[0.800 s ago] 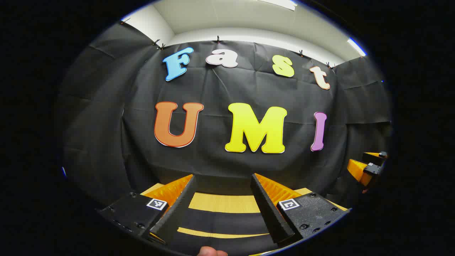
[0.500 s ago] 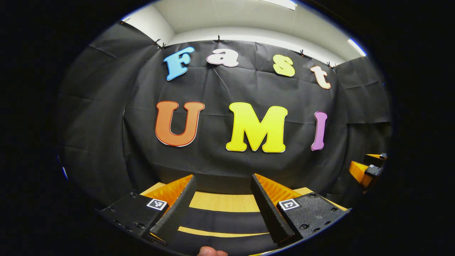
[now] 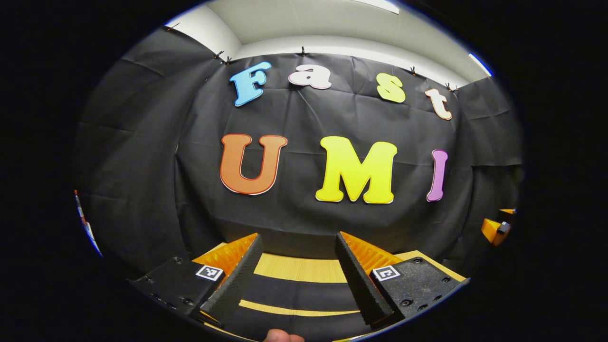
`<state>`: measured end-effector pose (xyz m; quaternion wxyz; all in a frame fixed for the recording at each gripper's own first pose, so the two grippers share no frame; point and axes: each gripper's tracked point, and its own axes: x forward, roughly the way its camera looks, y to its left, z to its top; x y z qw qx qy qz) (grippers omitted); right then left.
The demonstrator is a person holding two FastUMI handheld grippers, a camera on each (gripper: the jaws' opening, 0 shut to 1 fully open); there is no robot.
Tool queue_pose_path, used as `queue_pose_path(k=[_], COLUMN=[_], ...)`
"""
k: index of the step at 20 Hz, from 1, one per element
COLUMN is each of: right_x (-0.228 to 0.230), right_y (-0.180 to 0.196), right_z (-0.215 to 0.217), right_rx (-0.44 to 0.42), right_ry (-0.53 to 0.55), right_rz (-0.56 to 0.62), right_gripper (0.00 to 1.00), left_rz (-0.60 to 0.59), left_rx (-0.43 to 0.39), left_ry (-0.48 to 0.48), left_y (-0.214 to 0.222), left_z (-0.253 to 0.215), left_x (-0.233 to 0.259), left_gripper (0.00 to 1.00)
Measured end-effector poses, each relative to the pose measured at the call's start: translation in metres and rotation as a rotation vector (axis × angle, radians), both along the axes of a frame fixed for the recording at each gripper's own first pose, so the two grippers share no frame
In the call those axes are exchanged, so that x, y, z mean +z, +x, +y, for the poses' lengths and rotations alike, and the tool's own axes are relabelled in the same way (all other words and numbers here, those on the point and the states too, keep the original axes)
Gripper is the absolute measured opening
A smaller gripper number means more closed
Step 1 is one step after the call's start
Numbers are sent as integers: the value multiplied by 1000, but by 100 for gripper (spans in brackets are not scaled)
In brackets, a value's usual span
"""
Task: Grasp the waist and the cuffs of the jeans and fold them to make the two legs overlap; first hold the waist and fold one-third of the jeans toward the cuffs, then hold the cuffs and fold the remaining one-third in the same direction to finish folding.
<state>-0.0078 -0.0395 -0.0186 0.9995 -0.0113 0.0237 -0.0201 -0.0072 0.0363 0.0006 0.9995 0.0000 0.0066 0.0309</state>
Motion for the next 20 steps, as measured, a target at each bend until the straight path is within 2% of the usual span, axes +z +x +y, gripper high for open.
queue_pose_path(k=[6, 8, 11, 12, 15, 18, 20], right_x=[-5, -9, -14, -16, -34, -62, -93], right_y=[-4, -6, -6, -6, -5, -3, -2], right_z=[0, 2, -7, -12, -34, -69, -92], right_rx=[12, 28, 37, 35, 30, 8, -12], right_ry=[-7, -17, -26, -29, -28, -21, 23], right_rz=[20, 30, 47, 58, 111, 198, 297], right_gripper=[93, 93, 93, 95, 93, 93, 93], left_rz=[6, 5, 41, 63, 129, 218, 258], left_rx=[6, 9, 22, 29, 89, 161, 238], left_ry=[-1, 0, -7, -23, -86, -204, -283], left_y=[-9, -11, -16, -18, -27, -40, -49], left_z=[9, 14, 30, 37, 71, 108, 141], left_x=[-2, -4, -15, -21, -42, -71, -87], left_gripper=[100, 98, 98, 98, 98, 98, 99])
